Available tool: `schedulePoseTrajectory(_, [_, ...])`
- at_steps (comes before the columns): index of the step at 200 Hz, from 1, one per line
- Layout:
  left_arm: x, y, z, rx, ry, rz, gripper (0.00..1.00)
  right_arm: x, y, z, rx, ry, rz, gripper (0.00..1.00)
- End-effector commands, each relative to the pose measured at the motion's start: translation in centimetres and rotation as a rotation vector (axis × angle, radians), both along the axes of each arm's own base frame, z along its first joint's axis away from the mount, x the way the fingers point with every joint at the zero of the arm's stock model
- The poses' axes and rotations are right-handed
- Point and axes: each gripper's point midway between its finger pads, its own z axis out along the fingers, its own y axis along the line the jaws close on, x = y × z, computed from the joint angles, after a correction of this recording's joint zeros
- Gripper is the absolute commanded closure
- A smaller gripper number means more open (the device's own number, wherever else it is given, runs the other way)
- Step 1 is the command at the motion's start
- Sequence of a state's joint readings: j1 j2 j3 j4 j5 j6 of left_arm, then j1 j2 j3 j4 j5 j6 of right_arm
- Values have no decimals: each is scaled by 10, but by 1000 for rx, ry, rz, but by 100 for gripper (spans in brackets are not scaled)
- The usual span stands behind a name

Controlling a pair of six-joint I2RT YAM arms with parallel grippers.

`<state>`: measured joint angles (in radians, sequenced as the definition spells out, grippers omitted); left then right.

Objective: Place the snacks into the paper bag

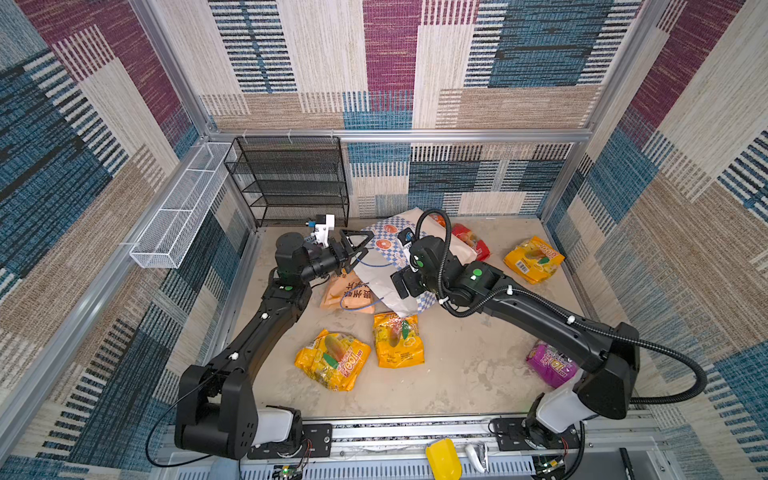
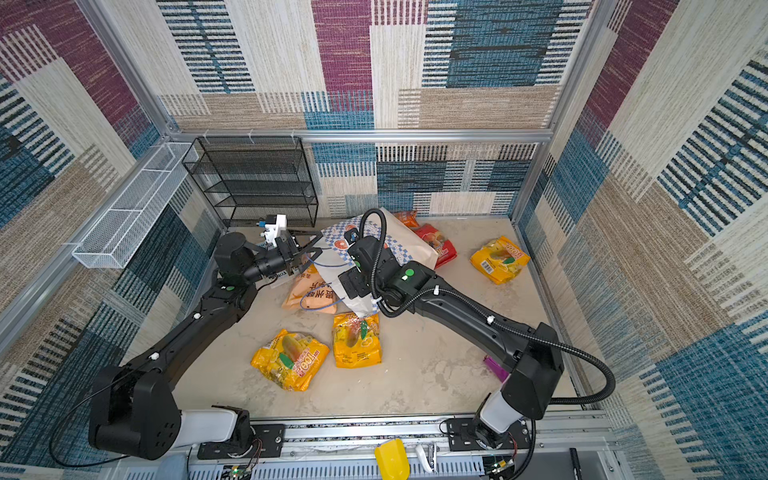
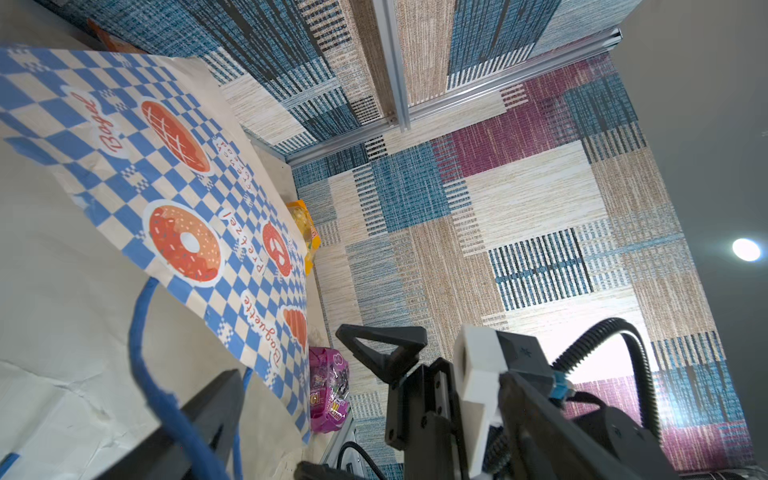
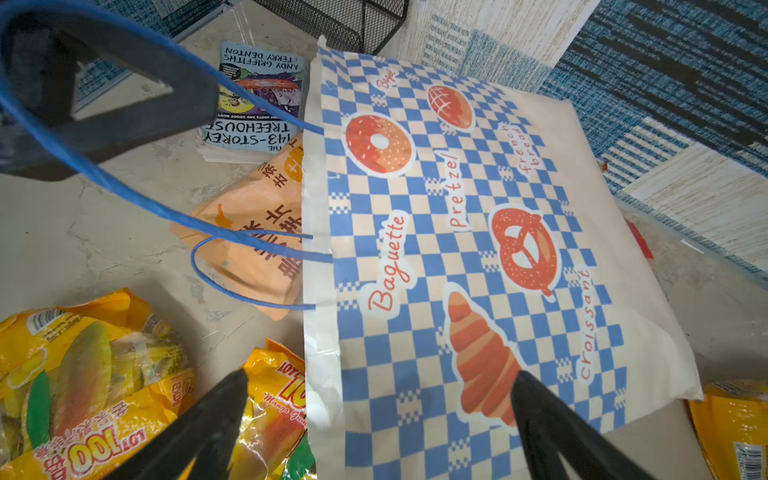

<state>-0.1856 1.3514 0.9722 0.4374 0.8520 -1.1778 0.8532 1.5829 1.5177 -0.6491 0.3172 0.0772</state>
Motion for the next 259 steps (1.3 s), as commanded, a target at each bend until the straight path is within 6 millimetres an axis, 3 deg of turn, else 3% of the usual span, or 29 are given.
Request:
schedulePoseTrajectory(1, [-5,-3,10,16,-28,-32,1,5,3,8,-2,-33,-10,0])
schedulePoseTrajectory(28, [-5,-3,14,33,-24,-34,1,-2,8,-1,-44,-36,-6,0])
schedulePoseTrajectory(91, [-21,-4,64,3,-105,-55,1,-10,7,-6,-58,-44,0,0])
schedulePoseTrajectory(138, [-19,-12,91,-9,-147,-63,1,7,10,-4,-96,-69,-59,0])
schedulePoseTrajectory(158, [-18,-16,97,-16,-157,-61,1,17,1,-7,-140,-89,-134,0])
schedulePoseTrajectory(164, [-19,-17,99,-17,-161,-62,1,21,0,4,-134,-110,-160,0])
schedulePoseTrajectory(197, [-18,-23,101,-19,-161,-72,1,28,-4,12,-164,-140,-209,0])
schedulePoseTrajectory(232, [-17,-22,102,-5,-160,-62,1,28,-8,13,-195,-155,-228,18])
schedulePoseTrajectory(259, [-16,-23,106,-10,-159,-65,1,22,-14,1,-230,-143,-230,26])
